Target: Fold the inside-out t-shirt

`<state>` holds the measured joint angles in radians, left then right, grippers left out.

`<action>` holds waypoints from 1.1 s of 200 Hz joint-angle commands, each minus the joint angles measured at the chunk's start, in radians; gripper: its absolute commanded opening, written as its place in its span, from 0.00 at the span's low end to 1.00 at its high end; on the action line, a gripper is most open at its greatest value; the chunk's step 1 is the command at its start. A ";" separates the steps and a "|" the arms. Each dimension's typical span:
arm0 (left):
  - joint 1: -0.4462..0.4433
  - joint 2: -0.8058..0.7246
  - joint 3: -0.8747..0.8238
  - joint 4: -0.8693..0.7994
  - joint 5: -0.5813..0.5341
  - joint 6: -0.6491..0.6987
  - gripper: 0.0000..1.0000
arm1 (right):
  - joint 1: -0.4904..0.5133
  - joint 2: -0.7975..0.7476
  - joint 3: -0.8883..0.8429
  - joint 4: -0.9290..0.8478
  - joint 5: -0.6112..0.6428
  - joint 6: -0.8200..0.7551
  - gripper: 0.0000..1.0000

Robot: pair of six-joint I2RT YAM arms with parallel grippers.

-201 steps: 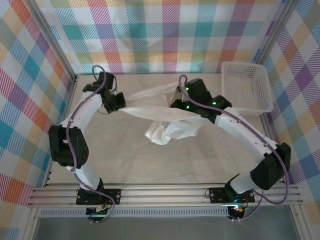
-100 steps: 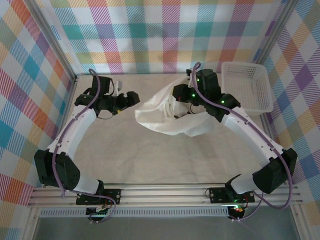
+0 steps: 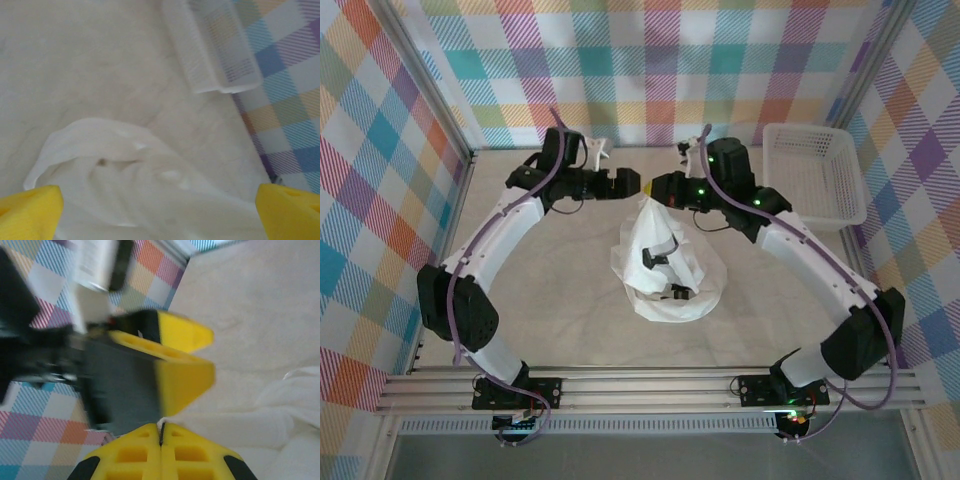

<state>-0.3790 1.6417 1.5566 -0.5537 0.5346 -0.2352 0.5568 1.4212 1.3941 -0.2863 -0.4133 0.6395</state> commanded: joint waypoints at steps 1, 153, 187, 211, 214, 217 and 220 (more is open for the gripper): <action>0.002 -0.053 -0.098 -0.019 -0.057 -0.021 0.98 | -0.012 -0.163 -0.065 0.090 0.030 -0.098 0.00; -0.239 0.276 -0.159 -0.074 -0.188 -0.248 0.48 | -0.012 -0.719 -0.784 -0.082 0.025 0.056 0.00; -0.208 0.201 -0.088 -0.024 -0.131 -0.284 0.00 | 0.007 -0.740 -0.930 -0.200 0.004 0.085 0.07; -0.164 0.123 -0.022 0.002 -0.074 -0.311 0.00 | 0.032 -0.657 -0.928 -0.229 -0.059 0.060 0.12; -0.162 0.117 -0.013 0.002 -0.067 -0.309 0.00 | 0.034 -0.647 -0.919 -0.235 -0.060 0.051 0.13; -0.160 0.112 -0.003 0.002 -0.059 -0.304 0.00 | 0.036 -0.636 -0.905 -0.240 -0.059 0.041 0.15; -0.159 0.109 0.006 -0.001 -0.049 -0.298 0.00 | 0.035 -0.625 -0.889 -0.247 -0.057 0.031 0.17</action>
<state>-0.5808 1.8755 1.4639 -0.5938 0.4221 -0.5140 0.5728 0.7383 0.4526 -0.4694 -0.4030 0.7017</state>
